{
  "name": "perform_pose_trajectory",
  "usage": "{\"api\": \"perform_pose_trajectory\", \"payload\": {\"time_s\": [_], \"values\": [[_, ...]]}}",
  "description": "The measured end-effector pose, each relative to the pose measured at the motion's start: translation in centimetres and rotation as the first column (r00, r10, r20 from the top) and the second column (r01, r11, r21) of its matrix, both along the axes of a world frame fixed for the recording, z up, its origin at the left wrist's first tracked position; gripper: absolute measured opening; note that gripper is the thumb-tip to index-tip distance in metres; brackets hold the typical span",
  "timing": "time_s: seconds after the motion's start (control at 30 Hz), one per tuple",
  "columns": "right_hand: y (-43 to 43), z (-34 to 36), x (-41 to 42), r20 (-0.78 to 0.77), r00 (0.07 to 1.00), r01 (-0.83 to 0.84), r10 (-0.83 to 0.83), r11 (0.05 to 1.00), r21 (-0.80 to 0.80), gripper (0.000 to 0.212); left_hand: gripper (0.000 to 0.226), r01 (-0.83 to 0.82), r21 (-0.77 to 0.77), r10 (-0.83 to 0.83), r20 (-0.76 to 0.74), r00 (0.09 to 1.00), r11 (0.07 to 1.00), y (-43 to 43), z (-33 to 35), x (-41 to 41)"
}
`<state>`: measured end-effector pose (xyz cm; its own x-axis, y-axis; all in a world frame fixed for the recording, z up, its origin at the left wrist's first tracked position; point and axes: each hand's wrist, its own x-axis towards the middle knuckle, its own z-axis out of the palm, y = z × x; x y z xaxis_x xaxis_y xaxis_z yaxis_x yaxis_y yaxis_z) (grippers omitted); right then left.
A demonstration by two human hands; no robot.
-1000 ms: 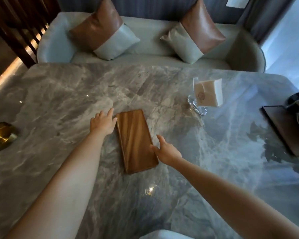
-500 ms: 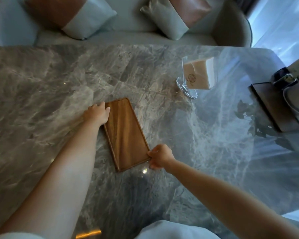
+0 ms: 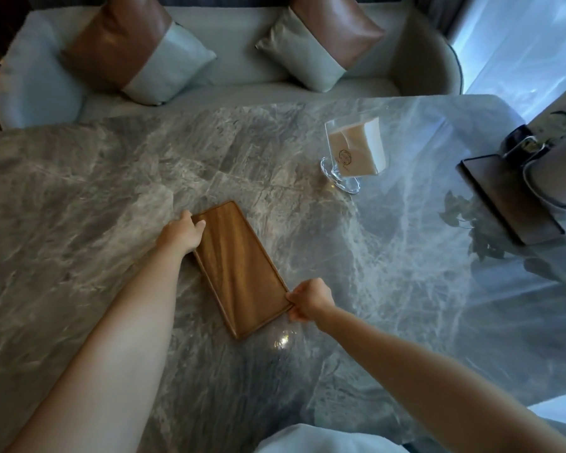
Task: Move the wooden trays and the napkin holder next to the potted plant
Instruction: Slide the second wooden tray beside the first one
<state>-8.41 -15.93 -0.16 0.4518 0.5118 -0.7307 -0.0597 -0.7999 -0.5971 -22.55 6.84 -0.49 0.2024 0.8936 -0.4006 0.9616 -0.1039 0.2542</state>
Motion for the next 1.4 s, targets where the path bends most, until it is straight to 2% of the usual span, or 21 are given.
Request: {"api": "perform_pose_trajectory", "payload": {"time_s": [0.13,0.3,0.47,0.6,0.7,0.97,1.13,1.4], "values": [[-0.7,1.7,2.7,0.029,0.999,0.041,-0.044,0.995,0.091,0.031,0.050,0.003,0.060,-0.006,0.051,0.999,0.998,-0.3,2.4,2.1],[-2.3,4.9,7.1,0.085,0.994,0.059,-0.075,0.981,0.187,0.019,0.050,0.036,0.127,-0.049,0.104,0.993,0.991,-0.8,6.0,7.2],[-4.9,8.2,12.6,0.093,0.980,0.141,-0.174,0.947,0.289,0.025,0.047,0.104,0.199,-0.136,0.157,0.978,0.975,-2.1,10.2,15.0],[-7.7,10.3,17.5,0.115,0.960,0.201,-0.254,0.916,0.348,0.017,0.047,0.165,0.237,-0.212,0.188,0.959,0.958,-4.3,12.9,21.9],[-10.0,11.2,21.6,0.139,0.942,0.238,-0.306,0.899,0.366,0.019,0.048,0.243,0.250,-0.292,0.185,0.938,0.937,-6.2,14.1,27.0],[-15.7,10.1,31.5,0.213,0.885,0.339,-0.415,0.886,0.318,0.026,0.051,0.368,0.190,-0.399,0.163,0.902,0.910,-11.1,12.8,38.5],[-18.4,7.5,35.6,0.189,0.884,0.382,-0.428,0.893,0.237,0.017,0.053,0.433,0.127,-0.446,0.106,0.889,0.892,-13.8,9.1,43.7],[-19.3,3.0,40.1,0.124,0.892,0.421,-0.436,0.898,0.130,0.014,0.054,0.453,-0.001,-0.453,-0.027,0.891,0.891,-14.8,3.6,49.3]]}}
